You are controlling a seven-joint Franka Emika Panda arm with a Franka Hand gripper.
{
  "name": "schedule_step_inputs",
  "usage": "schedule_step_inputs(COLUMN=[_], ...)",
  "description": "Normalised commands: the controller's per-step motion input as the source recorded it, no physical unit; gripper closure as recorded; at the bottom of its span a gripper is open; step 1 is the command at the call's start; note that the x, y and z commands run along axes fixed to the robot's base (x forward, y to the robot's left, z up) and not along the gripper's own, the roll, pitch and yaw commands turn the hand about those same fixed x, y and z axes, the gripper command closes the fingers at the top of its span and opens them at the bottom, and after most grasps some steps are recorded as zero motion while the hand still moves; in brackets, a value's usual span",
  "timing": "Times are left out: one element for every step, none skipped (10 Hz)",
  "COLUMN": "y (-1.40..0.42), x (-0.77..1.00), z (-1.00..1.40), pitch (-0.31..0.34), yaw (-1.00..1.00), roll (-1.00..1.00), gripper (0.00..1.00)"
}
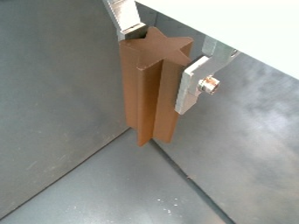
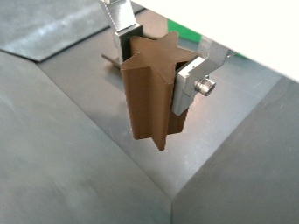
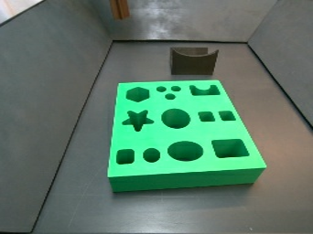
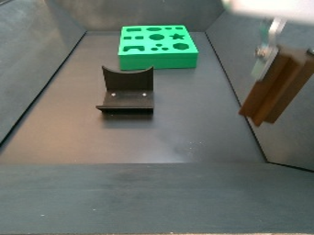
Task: Pick up the star object. Move up. Move to above the board. Insert the star object.
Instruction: Move to above the board.
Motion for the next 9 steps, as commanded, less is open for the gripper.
schedule_step_inputs(y=[0.00,0.00,0.00,0.00,0.00,0.00,0.00,0.00,0.00], x=[-0.01,-0.01,-0.01,-0.01,-0.01,-0.01,-0.01,-0.01,-0.01], z=[1.00,1.00,1.00,1.00,1.00,1.00,1.00,1.00,1.00], pitch=[0.028,0.066,0.085,0.100,0.105,0.107,0.109,0.107,0.098], yaw=[-0.05,-0.02,-0.01,0.01,0.01,0.02,0.03,0.03,0.03], roll=[0.05,0.04,0.04,0.05,0.05,0.05,0.06,0.06,0.04], gripper=[1.00,1.00,1.00,1.00,1.00,1.00,1.00,1.00,1.00])
